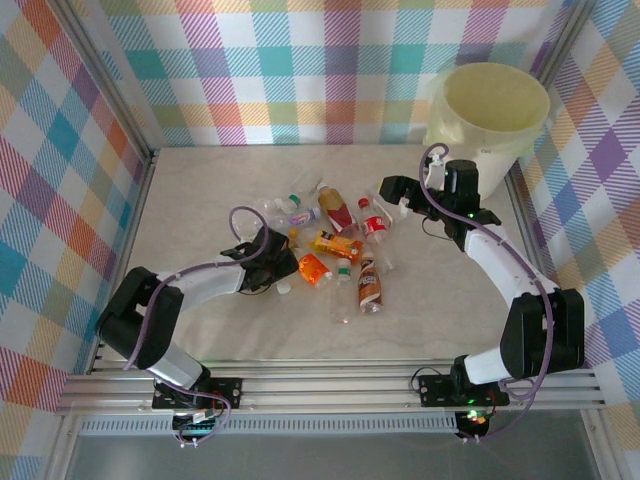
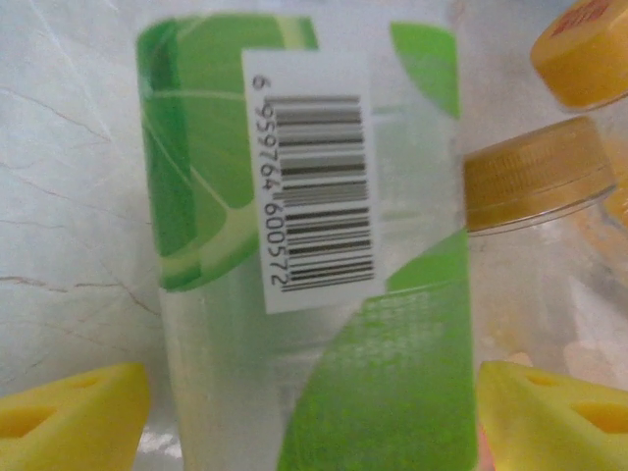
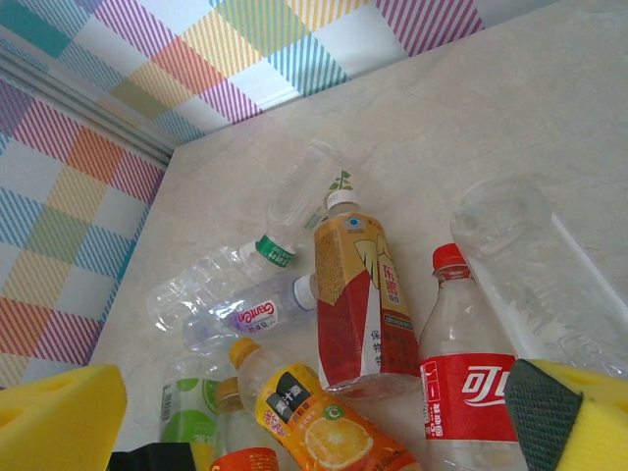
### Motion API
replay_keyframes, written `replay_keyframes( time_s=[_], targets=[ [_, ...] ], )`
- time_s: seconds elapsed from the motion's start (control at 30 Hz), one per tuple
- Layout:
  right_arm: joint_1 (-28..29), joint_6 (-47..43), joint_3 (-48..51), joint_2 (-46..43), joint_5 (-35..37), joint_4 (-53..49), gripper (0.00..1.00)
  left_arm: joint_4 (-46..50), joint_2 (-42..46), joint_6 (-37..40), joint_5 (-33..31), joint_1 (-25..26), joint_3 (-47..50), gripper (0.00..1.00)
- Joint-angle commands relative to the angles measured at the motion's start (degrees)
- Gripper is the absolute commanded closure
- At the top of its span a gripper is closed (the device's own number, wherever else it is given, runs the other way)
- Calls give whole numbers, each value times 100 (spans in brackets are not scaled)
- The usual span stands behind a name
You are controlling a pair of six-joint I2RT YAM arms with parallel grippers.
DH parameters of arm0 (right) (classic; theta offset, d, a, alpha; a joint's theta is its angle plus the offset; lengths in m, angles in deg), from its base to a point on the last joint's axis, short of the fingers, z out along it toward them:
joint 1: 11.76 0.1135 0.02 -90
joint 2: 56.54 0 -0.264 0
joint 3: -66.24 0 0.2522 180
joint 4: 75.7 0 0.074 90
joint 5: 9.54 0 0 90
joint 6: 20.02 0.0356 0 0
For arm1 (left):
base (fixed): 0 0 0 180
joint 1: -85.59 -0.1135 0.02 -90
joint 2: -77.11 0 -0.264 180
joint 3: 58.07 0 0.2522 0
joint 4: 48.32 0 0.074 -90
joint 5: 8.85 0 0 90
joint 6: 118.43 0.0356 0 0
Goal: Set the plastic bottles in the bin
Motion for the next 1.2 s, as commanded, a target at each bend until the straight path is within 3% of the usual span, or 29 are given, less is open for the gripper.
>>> replay_keyframes(
  time_s=[0.0, 0.23, 0.4, 0.53, 0.73, 0.97, 1.17],
  targets=[
    [39, -1, -206, 10, 11, 22, 0, -100, -144, 192, 54, -64, -7, 21],
    [55, -73, -193, -113, 20, -40, 0, -210, 205, 189, -149, -46, 167, 36],
    [126, -56, -22, -222, -387, 422, 0, -133, 701, 248, -387, -46, 196, 41],
    [377, -106, 119, -310, -574, 922, 0, -657, 1253, 491, -168, -24, 312, 41],
    [736, 169, -83, -179, -301, 975, 0, -1454, 1773, 1229, 207, 88, 252, 42],
    [1168, 241, -677, 221, -1282, 786, 0, -2001, 1931, 2541, 717, 566, -59, 43],
    [1600, 152, -1137, 459, -1060, 299, 0, -2469, 1978, 3045, 1072, 849, -174, 44]
  ],
)
